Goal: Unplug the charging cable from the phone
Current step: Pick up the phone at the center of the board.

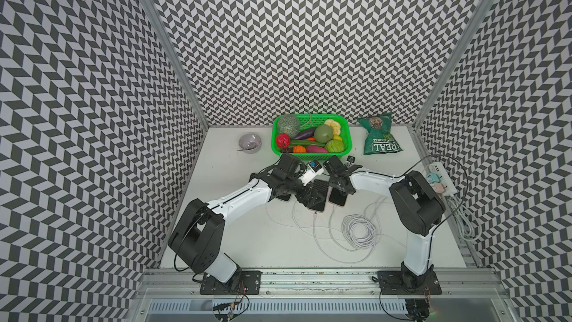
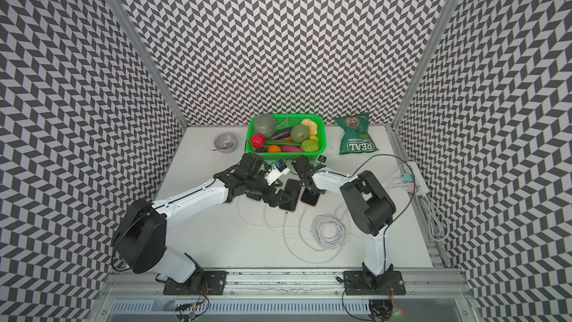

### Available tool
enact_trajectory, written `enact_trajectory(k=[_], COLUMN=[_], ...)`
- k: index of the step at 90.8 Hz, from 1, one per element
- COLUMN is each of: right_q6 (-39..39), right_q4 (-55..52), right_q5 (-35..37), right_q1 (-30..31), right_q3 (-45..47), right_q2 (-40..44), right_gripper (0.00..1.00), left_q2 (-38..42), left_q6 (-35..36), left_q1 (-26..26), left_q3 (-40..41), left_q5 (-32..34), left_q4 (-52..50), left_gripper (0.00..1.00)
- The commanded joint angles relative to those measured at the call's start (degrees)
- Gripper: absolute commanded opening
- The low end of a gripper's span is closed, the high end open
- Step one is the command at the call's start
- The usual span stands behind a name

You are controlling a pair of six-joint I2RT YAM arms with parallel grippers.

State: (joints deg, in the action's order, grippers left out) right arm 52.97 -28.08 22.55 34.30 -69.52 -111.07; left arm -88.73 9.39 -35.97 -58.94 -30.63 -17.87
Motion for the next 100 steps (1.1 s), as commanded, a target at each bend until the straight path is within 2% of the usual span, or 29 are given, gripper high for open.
enact_trajectory(k=[1,34,73,100], right_q6=[0.9,1.9,2.8,3.4], right_q4=[-3.7,-5.2,-5.8,-3.4], right_q5=[-1.1,0.5,1.2,1.2], right_q1=[-0.2,-0.3,-0.3,-0.3], right_q3=[1.2,1.1,0.3,1.7], right_q2=[2.5,10.9,19.5,23.5], right_gripper=[0.00,0.00,0.00,0.00], left_q2=[-0.5,-2.9,-5.4,-6.7], left_q6=[0.2,0.3,-0.8,-1.4], left_q1=[0.3,-0.5,-4.2,-6.2], left_q3=[-1.5,-3.9,-5.1,-6.4], left_q5=[0.2,0.8,0.8,-3.9], left_q4=[0.0,-0.2,0.6,0.5], left_gripper=[0.89,0.88,0.83,0.81])
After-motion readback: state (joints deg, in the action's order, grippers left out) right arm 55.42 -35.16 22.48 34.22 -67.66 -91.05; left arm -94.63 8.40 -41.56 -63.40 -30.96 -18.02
